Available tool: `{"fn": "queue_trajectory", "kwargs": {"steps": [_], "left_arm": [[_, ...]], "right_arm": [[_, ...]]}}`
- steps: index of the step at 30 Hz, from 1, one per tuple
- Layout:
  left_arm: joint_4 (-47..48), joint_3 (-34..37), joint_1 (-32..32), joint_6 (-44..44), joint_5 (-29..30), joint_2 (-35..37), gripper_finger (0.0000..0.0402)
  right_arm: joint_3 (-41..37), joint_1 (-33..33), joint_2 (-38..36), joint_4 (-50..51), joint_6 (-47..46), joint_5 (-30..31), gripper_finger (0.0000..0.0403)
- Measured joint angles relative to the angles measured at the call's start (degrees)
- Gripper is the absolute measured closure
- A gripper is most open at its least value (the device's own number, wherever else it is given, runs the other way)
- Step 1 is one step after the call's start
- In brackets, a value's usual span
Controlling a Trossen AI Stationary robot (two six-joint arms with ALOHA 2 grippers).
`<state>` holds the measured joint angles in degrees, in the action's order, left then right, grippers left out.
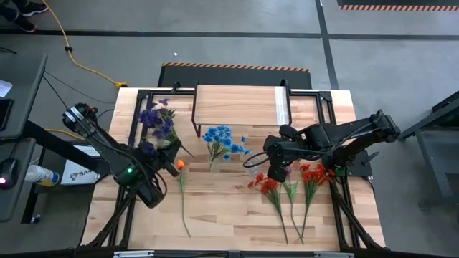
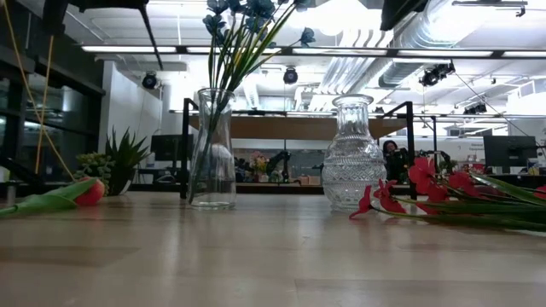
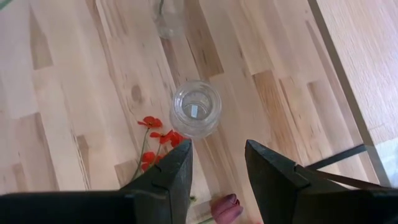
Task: Pick and place flowers into a vace then onto a shelf
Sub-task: Put the purple flower into the left transparent crystal vase
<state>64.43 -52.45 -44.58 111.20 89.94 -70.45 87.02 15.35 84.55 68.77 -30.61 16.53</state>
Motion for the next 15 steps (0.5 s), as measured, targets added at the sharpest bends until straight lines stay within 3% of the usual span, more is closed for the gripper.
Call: {"fn": "queue_trajectory", "kwargs": {"steps": [8,15], "left_arm": [[-19.4,0.0,0.0,-20.7,0.1,0.1,0.0355],[-30.7,0.0,0.0,-31.8,0.2,0.1,0.0355]], "right_arm": [[0.0,0.0,0.0,-0.1,0.0,-0.2,0.0263],[0.0,0.0,0.0,-0.1,0.2,-0.2,0.0263]]}}
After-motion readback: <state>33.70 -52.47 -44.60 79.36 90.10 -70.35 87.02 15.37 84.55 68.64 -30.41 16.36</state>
